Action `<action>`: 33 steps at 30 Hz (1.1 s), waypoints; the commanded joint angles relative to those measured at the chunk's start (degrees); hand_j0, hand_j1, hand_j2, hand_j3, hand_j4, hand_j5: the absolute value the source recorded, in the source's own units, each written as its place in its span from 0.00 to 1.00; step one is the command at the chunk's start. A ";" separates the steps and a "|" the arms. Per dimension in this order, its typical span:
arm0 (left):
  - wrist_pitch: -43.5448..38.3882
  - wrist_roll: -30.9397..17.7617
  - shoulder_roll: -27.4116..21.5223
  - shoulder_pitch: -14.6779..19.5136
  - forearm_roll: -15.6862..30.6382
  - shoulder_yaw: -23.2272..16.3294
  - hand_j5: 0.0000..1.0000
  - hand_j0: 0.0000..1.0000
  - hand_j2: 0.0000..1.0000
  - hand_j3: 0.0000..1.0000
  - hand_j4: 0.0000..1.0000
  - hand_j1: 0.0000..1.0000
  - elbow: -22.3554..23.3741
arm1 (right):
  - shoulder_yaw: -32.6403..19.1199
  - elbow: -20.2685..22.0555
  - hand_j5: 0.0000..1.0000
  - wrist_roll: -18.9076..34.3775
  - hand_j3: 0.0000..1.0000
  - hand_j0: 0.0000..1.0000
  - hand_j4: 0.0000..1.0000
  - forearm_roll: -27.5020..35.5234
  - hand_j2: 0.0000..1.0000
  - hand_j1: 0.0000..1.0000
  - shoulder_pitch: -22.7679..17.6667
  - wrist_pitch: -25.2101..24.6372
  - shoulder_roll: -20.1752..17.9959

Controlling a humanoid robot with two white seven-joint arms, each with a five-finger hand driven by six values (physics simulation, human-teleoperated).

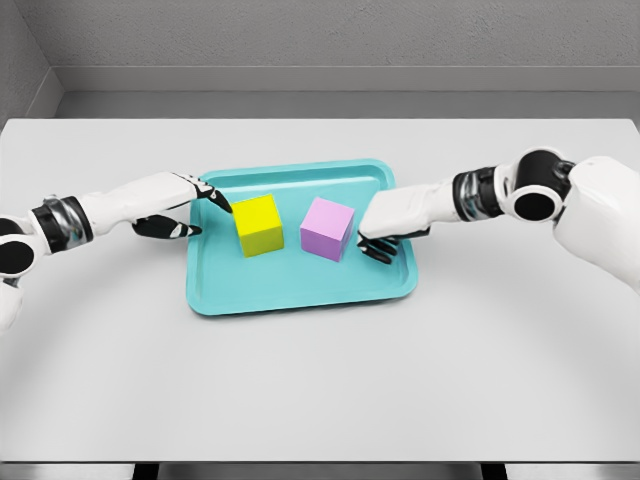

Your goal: Push two cubes

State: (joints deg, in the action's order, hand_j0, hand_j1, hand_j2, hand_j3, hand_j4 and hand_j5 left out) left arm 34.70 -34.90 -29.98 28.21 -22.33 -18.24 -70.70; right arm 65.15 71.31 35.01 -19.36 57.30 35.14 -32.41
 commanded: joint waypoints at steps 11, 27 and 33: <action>0.30 -0.10 1.33 0.88 -0.78 -0.30 0.64 0.64 0.64 0.64 0.64 0.64 3.20 | 0.94 -1.87 0.10 -0.01 0.10 0.10 0.10 0.64 0.10 0.10 -0.26 -0.14 2.70; 0.30 -0.10 3.62 2.55 -0.78 -1.10 0.64 0.64 0.64 0.64 0.64 0.64 5.66 | 0.68 -4.07 0.10 -0.01 0.10 0.10 0.10 0.64 0.10 0.10 -0.26 -0.14 4.20; 0.30 -0.10 3.44 2.90 -0.78 -1.10 0.64 0.64 0.64 0.64 0.64 0.64 6.19 | 0.41 -5.30 0.10 -0.01 0.10 0.10 0.10 0.55 0.10 0.10 -0.18 -0.14 4.64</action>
State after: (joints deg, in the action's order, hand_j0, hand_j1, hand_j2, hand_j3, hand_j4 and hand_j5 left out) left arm 35.15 -35.02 -26.48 31.11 -23.55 -19.36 -64.78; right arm 65.68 66.30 35.01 -19.06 57.13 35.13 -27.87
